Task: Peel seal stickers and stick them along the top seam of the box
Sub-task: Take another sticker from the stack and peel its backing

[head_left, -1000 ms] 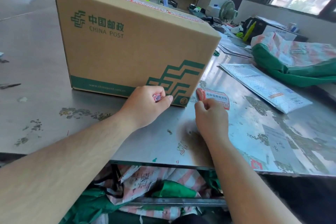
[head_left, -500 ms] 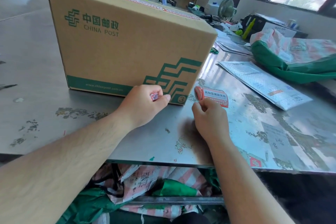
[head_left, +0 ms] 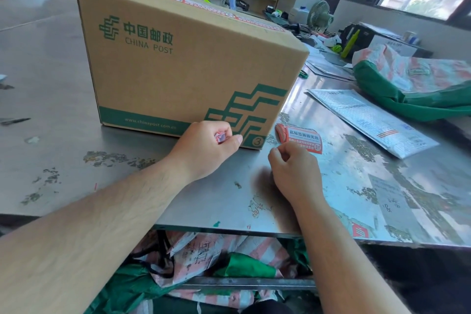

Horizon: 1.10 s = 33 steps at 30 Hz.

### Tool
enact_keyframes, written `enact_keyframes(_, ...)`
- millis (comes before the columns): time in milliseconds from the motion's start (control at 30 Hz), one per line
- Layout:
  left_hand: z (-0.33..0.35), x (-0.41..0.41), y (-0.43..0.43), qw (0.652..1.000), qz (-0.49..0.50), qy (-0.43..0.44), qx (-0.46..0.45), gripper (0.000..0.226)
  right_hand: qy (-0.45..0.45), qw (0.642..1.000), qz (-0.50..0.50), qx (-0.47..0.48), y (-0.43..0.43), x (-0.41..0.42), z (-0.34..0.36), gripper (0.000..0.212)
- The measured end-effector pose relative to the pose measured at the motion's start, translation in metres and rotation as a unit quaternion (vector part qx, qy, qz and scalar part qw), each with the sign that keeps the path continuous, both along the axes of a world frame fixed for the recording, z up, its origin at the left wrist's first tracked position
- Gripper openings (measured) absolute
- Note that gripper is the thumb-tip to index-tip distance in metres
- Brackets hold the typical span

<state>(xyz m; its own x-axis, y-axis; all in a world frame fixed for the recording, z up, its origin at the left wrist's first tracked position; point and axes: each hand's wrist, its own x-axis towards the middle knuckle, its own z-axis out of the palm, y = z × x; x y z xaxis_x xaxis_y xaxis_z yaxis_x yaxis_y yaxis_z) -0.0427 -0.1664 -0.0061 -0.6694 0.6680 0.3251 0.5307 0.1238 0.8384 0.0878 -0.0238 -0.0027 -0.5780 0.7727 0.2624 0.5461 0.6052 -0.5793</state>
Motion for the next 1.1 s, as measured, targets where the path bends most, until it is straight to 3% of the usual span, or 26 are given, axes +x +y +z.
enact_keyframes(1100, -0.0016, -0.0005, 0.0004, 1.0, -0.001, 0.016, -0.004, 0.043, -0.007, 1.0, 0.01, 0.015, -0.0031, 0.0003, -0.0006, 0.017)
